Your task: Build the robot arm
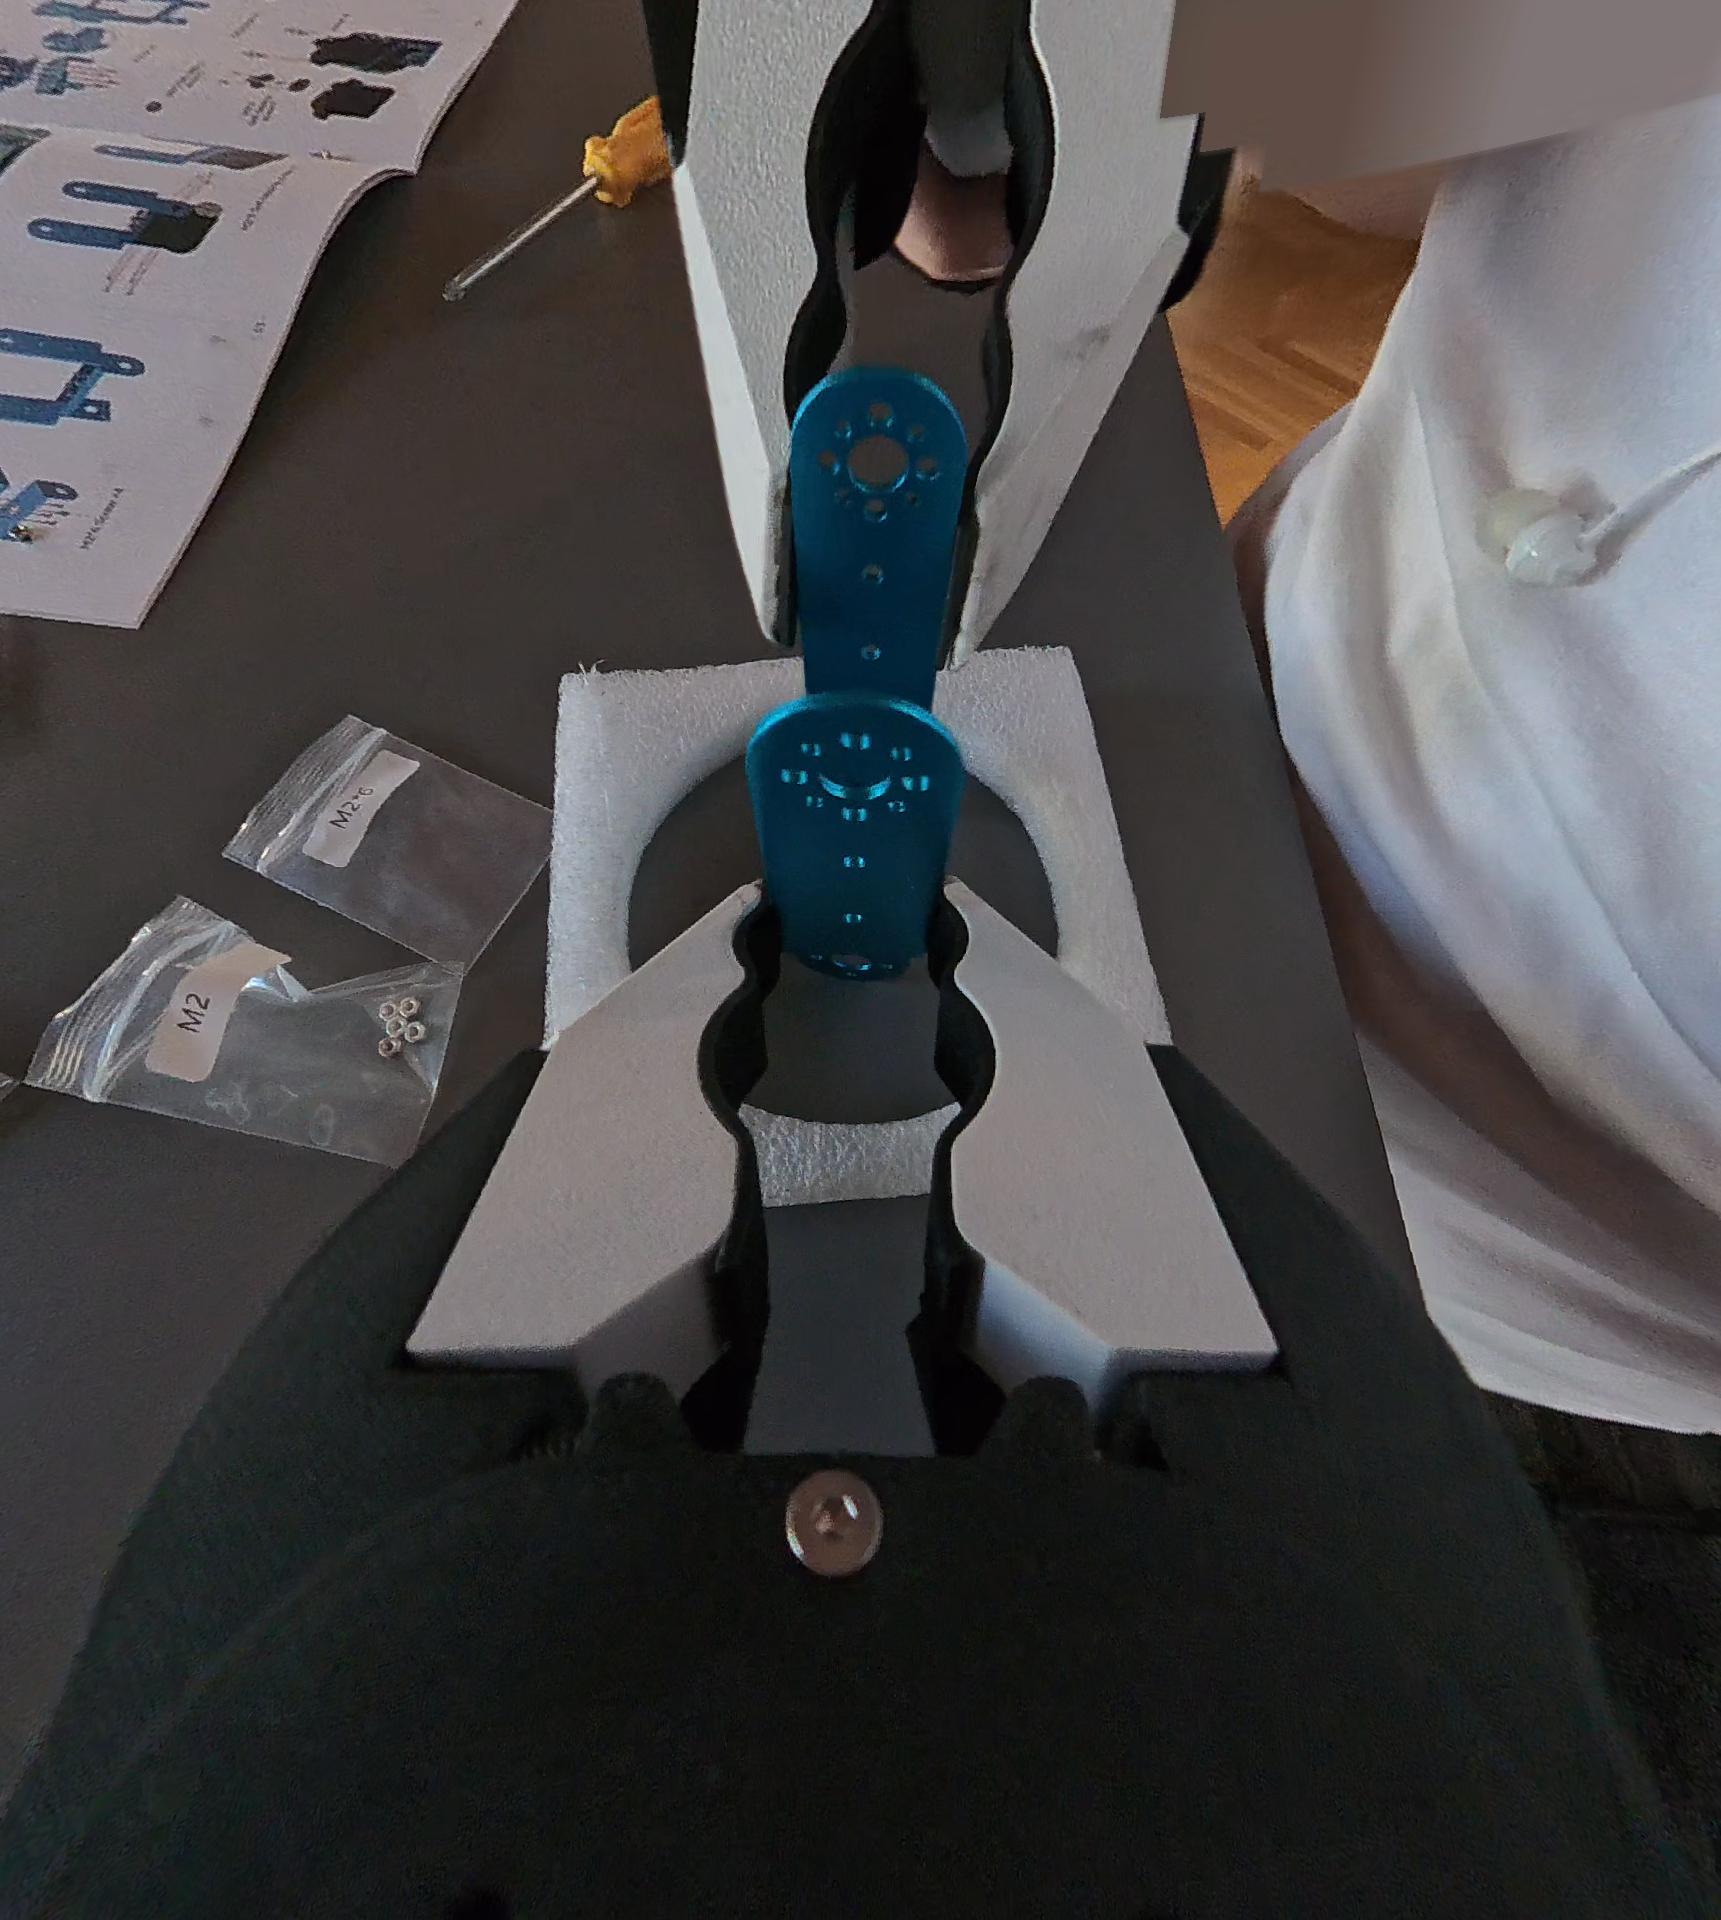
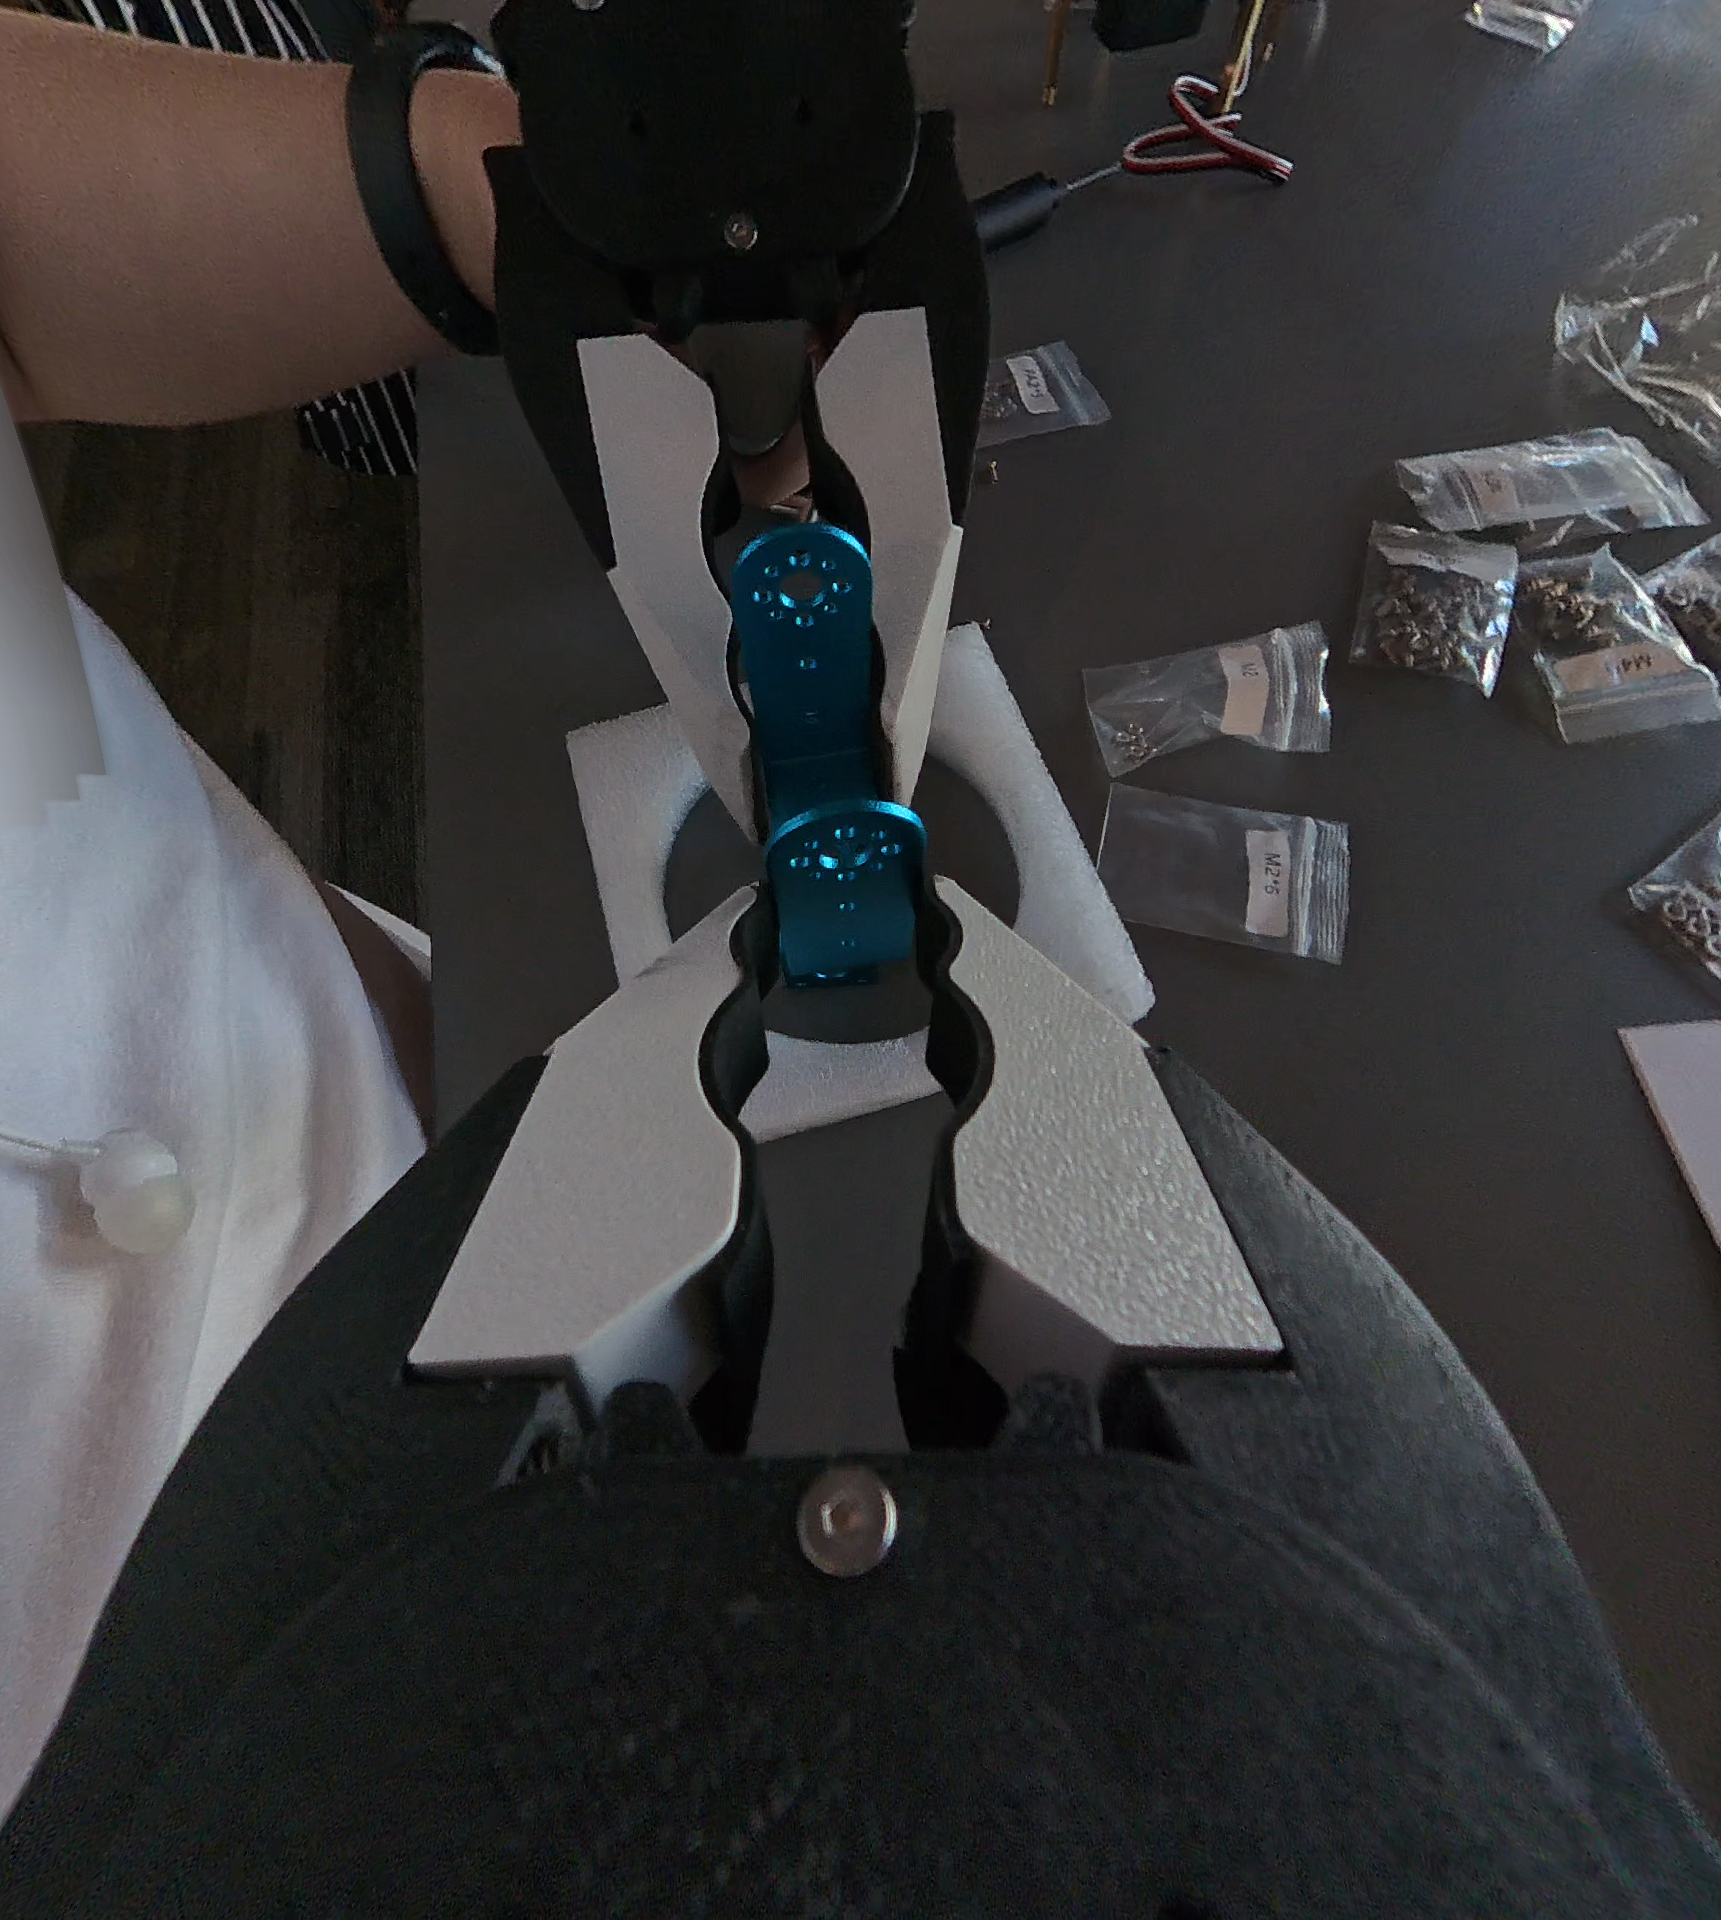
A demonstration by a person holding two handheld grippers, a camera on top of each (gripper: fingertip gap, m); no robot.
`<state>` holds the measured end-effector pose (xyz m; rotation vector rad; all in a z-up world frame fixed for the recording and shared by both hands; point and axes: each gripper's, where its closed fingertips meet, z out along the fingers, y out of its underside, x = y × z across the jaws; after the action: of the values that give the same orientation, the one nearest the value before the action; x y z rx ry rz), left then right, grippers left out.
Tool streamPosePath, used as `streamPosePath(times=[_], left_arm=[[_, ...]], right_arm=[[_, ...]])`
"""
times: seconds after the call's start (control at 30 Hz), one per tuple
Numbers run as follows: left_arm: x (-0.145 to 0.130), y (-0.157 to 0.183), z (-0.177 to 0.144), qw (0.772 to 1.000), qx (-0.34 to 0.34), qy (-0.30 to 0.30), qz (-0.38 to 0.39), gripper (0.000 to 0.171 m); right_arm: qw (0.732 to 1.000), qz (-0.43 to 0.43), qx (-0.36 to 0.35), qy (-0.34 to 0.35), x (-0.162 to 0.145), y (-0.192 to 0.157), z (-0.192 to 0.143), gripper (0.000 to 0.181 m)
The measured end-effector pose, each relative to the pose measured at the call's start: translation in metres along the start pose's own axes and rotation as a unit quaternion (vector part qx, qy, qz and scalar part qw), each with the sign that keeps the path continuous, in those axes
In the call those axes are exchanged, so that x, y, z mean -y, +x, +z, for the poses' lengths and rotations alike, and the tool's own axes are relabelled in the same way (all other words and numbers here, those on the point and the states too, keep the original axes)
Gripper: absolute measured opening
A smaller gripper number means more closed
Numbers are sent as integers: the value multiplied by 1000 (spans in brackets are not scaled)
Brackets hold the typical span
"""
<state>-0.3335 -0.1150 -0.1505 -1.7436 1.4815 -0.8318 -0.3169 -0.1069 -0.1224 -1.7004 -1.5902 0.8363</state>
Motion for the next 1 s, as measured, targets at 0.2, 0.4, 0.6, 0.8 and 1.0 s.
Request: streamPosePath(times=[0.2, 0.4, 0.6, 0.8, 1.0], left_arm=[[-14, 1, 6, 999, 7, -46, 10, 28], [-11, 4, 10, 999, 21, -46, 11, 28], [-9, 4, 11, 998, 35, -47, -3, 27], [-15, 5, 10, 997, 41, -71, -6, 35], [-10, 6, -8, 999, 14, -30, -8, 40]], right_arm=[[999, 19, -28, 1, 0, -5, 0, 25], [999, 10, -33, 11, -1, -8, -3, 25], [999, 14, -26, 17, -4, -7, -5, 25], [1000, 0, -28, 8, -5, -10, -6, 25], [999, 4, -43, 8, -1, -11, -1, 25]])
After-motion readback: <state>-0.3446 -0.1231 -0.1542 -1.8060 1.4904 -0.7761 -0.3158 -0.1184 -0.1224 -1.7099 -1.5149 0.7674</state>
